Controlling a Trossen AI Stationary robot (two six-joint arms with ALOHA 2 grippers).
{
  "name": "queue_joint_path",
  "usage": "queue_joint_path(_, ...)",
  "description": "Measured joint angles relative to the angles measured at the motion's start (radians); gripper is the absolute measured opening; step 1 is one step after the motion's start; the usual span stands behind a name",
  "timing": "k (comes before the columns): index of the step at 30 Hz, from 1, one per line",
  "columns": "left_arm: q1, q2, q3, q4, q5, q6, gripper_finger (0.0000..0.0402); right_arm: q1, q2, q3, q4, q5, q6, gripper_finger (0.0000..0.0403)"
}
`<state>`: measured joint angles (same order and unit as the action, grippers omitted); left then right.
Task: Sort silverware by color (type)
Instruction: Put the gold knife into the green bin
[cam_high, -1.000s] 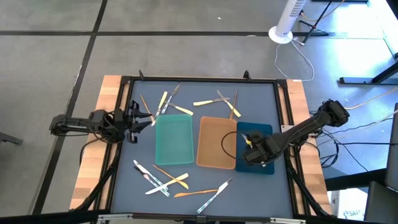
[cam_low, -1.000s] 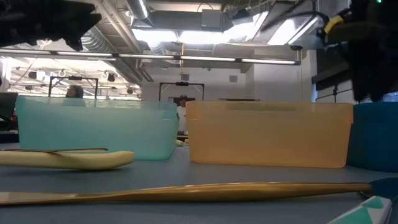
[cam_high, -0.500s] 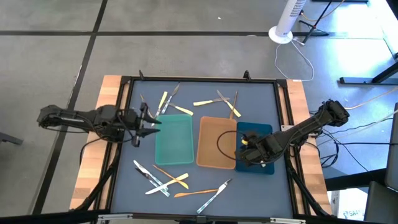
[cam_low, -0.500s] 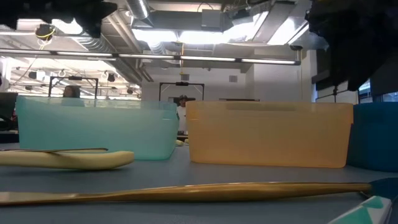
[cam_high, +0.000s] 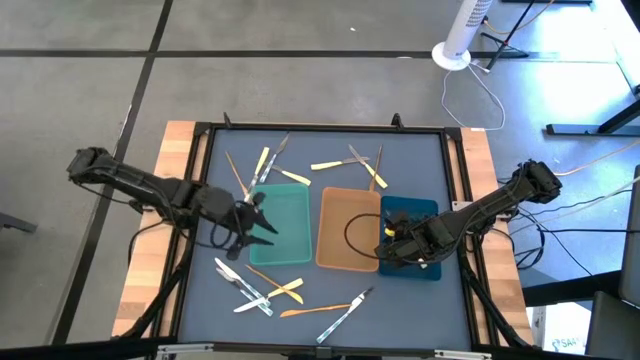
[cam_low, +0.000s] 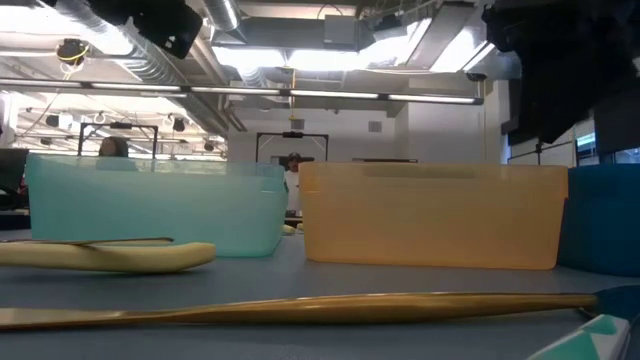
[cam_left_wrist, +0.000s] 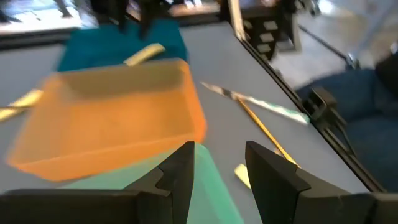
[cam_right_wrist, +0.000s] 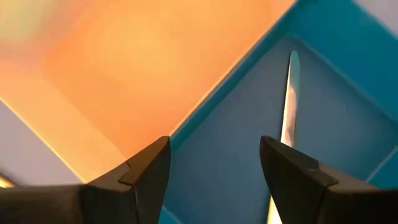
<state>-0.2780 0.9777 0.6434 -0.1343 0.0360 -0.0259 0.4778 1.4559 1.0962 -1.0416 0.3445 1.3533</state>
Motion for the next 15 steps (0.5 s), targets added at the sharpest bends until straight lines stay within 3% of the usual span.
queue_joint_path(15,-0.271,0.308,0.069,-0.010,-0.148,-0.152,0.0137,0.000,0.000,0.000,0.002,0.119,-0.083,0.0234)
